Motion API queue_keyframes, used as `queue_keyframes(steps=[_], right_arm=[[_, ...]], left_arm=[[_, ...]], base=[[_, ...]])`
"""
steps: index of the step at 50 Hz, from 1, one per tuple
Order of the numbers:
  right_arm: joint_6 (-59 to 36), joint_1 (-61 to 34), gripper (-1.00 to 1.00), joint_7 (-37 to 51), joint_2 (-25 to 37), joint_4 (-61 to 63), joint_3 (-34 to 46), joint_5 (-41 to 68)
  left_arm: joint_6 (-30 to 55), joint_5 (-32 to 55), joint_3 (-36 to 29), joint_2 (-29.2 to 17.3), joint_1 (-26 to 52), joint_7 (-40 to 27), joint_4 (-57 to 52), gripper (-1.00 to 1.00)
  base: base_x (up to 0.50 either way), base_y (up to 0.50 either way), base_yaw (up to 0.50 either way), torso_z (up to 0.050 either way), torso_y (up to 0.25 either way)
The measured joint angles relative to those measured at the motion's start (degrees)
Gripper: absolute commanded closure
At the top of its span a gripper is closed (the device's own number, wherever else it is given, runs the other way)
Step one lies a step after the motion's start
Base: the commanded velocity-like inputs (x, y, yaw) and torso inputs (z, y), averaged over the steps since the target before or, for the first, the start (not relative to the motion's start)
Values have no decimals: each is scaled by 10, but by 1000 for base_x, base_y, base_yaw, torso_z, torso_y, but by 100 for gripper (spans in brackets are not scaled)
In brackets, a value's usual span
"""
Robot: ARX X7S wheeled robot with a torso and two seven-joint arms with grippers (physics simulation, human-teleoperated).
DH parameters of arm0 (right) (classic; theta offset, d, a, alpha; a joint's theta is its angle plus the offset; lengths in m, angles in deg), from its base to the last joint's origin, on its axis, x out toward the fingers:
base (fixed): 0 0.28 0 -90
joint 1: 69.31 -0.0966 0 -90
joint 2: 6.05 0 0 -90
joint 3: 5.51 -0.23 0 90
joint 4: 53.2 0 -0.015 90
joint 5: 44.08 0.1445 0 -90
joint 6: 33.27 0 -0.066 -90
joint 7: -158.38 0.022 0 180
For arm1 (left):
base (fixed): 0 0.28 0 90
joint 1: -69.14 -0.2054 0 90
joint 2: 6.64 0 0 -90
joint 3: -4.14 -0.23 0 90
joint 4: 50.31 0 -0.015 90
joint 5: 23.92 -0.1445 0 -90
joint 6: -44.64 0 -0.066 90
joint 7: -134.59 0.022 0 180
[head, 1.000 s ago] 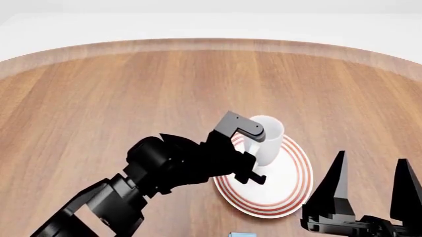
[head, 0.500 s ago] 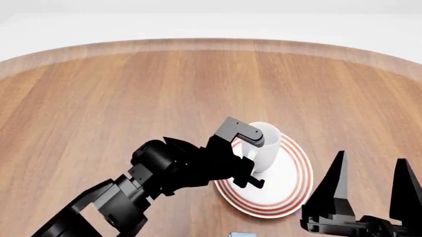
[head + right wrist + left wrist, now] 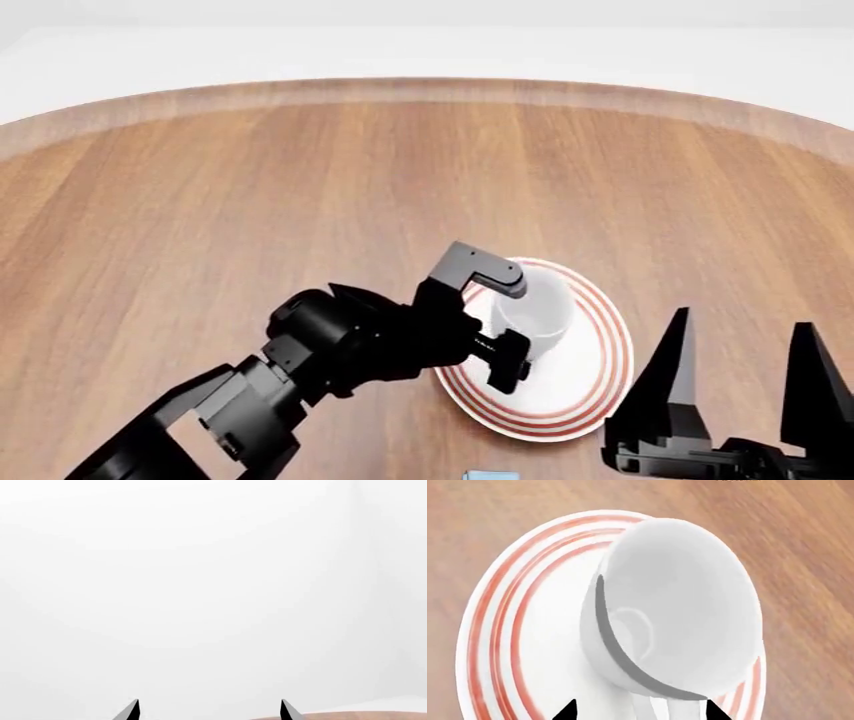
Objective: Pick up the white mug and put it on the plate, and put the chocolate pudding to the right of the plate.
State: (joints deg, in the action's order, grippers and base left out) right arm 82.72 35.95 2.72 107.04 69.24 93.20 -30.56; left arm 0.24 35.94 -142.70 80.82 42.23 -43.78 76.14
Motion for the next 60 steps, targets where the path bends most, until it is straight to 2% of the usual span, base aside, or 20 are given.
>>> queue_keyframes(steps=[6,14,25,38,50,60], right_arm=[[0,1,-100,1,0,0,2,-2],[-2,1,-100,2,-1,2,5,-7],[-5,1,-100,3,-1,8,11,-15],[-9,1,-100,3,-2,12,20,-25],[-11,0,-100,4,-2,14,26,-31],[-13,-1,-100,4,-2,15,31,-36]], left_arm=[[3,13,3,-13,-7,-18,-29,-100],[20,48,18,-52,-28,-67,-134,-100],[41,119,60,-131,-67,-152,-329,-100],[38,177,109,-224,-111,-218,-509,-100],[12,205,159,-312,-156,-258,-665,-100],[-30,211,210,-383,-200,-267,-754,-100]], base=[[0,0,0,0,0],[0,0,0,0,0],[0,0,0,0,0],[0,0,0,0,0],[0,0,0,0,0],[0,0,0,0,0]])
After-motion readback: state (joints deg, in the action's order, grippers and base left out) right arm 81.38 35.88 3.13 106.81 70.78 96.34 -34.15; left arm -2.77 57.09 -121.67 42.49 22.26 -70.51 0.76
